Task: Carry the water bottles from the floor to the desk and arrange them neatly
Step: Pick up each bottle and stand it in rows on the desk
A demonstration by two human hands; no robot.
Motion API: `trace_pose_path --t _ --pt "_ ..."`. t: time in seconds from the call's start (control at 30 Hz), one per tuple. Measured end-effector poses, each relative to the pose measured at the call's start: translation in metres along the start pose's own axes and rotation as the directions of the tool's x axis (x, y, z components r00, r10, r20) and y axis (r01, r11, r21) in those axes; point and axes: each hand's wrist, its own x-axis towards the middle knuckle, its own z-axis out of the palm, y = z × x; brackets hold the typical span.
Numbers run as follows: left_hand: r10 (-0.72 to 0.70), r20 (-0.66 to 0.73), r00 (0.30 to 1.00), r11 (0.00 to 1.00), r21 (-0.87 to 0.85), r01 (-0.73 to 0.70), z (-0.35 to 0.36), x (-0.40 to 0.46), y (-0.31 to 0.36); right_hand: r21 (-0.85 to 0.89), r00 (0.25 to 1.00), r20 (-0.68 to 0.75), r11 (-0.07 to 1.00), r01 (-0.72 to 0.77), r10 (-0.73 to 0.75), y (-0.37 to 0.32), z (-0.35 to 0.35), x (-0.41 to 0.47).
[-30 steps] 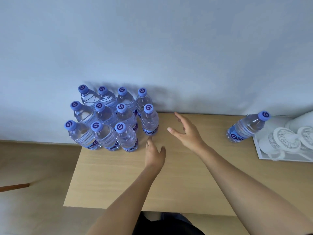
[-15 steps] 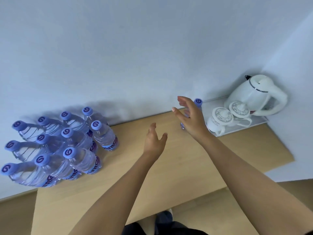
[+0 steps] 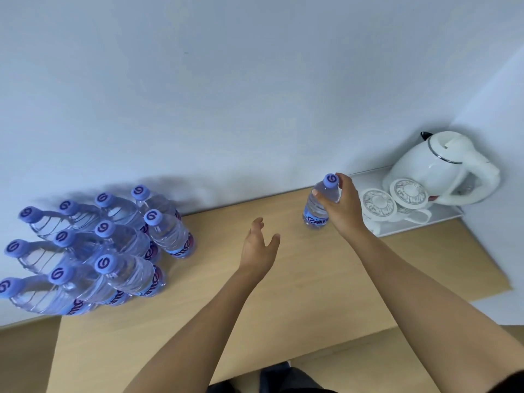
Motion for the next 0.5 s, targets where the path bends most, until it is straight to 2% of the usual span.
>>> trace_pose_path --t 0.17,0.33,0.5 --pt "-0.022 -0.016 1.000 1.000 0.005 0.022 -0.010 -0.004 -0.008 0.103 0.993 0.008 0.988 -0.115 0.115 0.002 0.014 0.009" --pt "-0.054 -0.042 0.998 0.998 0.012 0.055 -0.022 -0.013 -0.022 0.079 0.998 -0.036 0.996 -0.051 0.054 0.002 0.024 0.013" --pt "-0.040 0.007 0.999 0.999 -0.028 0.040 -0.030 -0.024 -0.026 -0.015 0.986 0.166 1.000 -0.008 0.011 -0.005 0.029 0.000"
